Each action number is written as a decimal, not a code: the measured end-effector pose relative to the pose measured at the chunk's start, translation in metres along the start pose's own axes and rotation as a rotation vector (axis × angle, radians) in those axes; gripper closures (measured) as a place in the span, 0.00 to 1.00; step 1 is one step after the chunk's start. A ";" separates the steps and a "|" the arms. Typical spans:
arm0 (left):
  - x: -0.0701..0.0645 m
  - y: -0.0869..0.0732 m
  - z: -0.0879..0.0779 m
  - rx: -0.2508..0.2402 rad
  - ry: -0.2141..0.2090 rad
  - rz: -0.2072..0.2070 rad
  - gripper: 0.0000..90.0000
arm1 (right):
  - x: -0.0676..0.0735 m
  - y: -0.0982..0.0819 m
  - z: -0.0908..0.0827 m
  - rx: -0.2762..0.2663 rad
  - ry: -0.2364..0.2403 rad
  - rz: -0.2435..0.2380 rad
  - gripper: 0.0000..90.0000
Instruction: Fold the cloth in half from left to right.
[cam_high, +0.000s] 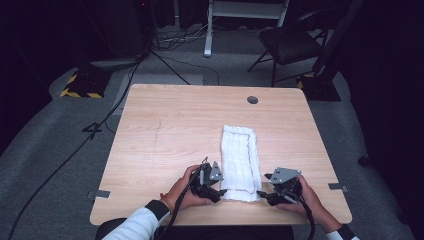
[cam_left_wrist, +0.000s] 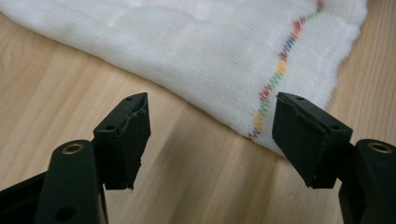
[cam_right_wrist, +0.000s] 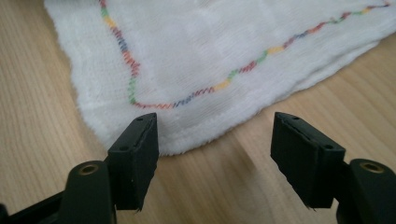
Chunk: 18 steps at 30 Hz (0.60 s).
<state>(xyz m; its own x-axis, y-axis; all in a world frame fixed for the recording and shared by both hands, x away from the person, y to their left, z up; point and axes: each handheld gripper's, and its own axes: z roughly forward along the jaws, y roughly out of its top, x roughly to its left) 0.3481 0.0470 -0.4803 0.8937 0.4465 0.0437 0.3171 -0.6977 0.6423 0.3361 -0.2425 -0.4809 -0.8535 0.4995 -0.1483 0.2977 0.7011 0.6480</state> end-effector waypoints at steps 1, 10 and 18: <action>0.004 0.002 -0.001 -0.006 0.006 -0.010 0.31 | -0.002 0.001 -0.001 -0.008 -0.001 0.004 0.36; 0.060 0.028 0.003 -0.044 0.072 -0.116 0.30 | -0.053 0.018 0.004 -0.080 -0.083 0.102 0.40; 0.104 0.049 0.029 -0.006 0.155 -0.165 0.30 | -0.098 0.048 0.030 -0.083 -0.137 0.159 0.43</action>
<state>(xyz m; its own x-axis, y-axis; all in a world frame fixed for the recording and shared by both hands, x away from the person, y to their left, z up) 0.4662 0.0428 -0.4663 0.7704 0.6352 0.0548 0.4525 -0.6053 0.6549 0.4468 -0.2423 -0.4575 -0.7310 0.6687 -0.1361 0.3824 0.5665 0.7300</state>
